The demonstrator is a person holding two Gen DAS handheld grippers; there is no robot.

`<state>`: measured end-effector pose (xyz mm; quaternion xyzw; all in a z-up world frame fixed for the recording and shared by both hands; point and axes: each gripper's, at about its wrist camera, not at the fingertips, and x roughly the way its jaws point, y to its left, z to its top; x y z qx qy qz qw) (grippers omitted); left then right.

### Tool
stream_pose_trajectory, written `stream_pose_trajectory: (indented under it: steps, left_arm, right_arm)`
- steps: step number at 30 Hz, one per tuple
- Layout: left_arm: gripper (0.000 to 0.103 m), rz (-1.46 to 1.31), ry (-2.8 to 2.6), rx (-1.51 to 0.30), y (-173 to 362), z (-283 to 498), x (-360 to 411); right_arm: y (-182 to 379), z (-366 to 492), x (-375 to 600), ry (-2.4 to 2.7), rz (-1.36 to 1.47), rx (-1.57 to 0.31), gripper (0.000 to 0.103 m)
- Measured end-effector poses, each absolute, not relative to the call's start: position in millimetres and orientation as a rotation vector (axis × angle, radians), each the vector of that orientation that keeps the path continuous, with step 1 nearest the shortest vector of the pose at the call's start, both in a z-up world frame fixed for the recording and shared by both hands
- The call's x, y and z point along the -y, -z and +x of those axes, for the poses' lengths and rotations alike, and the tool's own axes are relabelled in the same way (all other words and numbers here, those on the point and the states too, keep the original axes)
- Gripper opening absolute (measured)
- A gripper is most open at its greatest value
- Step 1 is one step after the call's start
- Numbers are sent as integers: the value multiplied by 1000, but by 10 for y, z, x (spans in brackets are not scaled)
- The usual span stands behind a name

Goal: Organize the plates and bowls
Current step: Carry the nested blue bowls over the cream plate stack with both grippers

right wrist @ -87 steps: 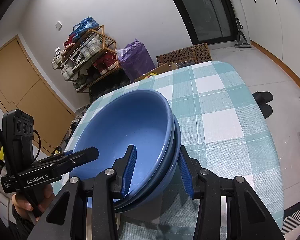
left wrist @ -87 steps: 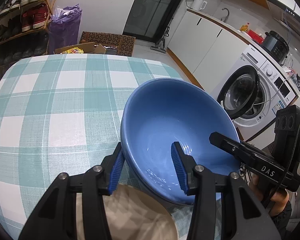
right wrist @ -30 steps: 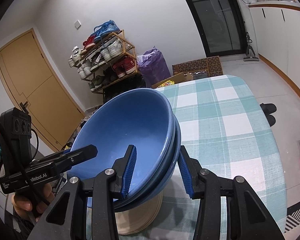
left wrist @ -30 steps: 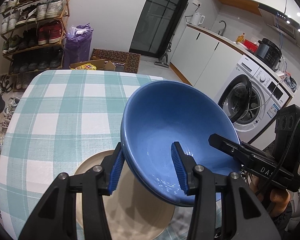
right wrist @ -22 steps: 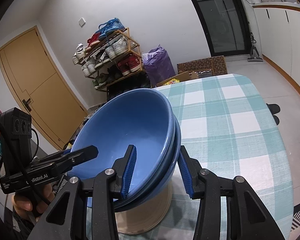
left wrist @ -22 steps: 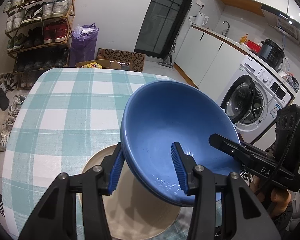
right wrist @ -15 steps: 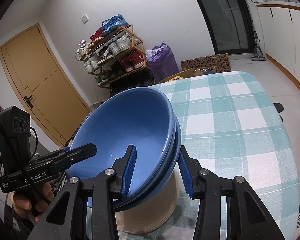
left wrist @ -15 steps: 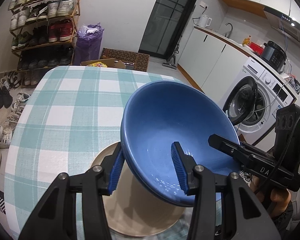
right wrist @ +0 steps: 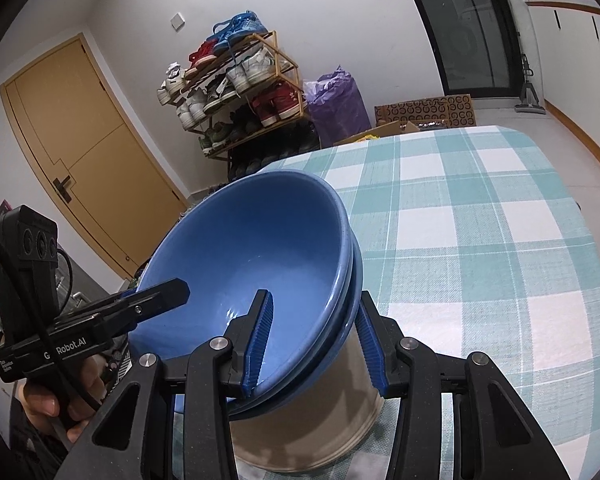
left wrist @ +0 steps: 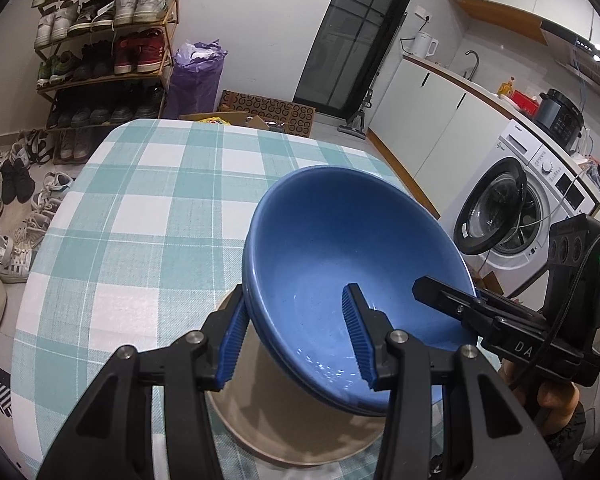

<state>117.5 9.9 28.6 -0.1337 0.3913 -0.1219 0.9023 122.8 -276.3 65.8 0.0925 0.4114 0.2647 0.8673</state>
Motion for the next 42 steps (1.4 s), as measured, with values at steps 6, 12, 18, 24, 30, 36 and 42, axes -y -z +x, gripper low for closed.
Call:
stream_pose_trajectory:
  steps: [6, 12, 18, 24, 30, 36, 42]
  left_arm:
    - [46, -286, 239, -818, -206, 1166, -157]
    - [46, -286, 228, -822, -156, 1160, -197]
    - [46, -289, 222, -827, -101, 1168, -224]
    - [46, -288, 220, -828, -58, 1199, -229]
    - [46, -282, 221, -825, -40, 1221, -235]
    - [46, -276, 223, -821, -26, 1247, -226]
    - [46, -274, 221, -822, -23, 1250, -230]
  right_arm:
    - [-586, 1248, 2694, -560, 189, -873, 44]
    - [-512, 1275, 2637, -569, 186, -886, 44]
    - [-455, 1307, 2601, -572, 178, -895, 44]
    - [-392, 1333, 2591, -573, 181, -900, 44]
    - [-371, 1364, 2587, -569, 180, -895, 44]
    - [-371, 1367, 2601, -566, 177, -891, 44]
    - [-371, 1367, 2601, -567, 174, -892, 44]
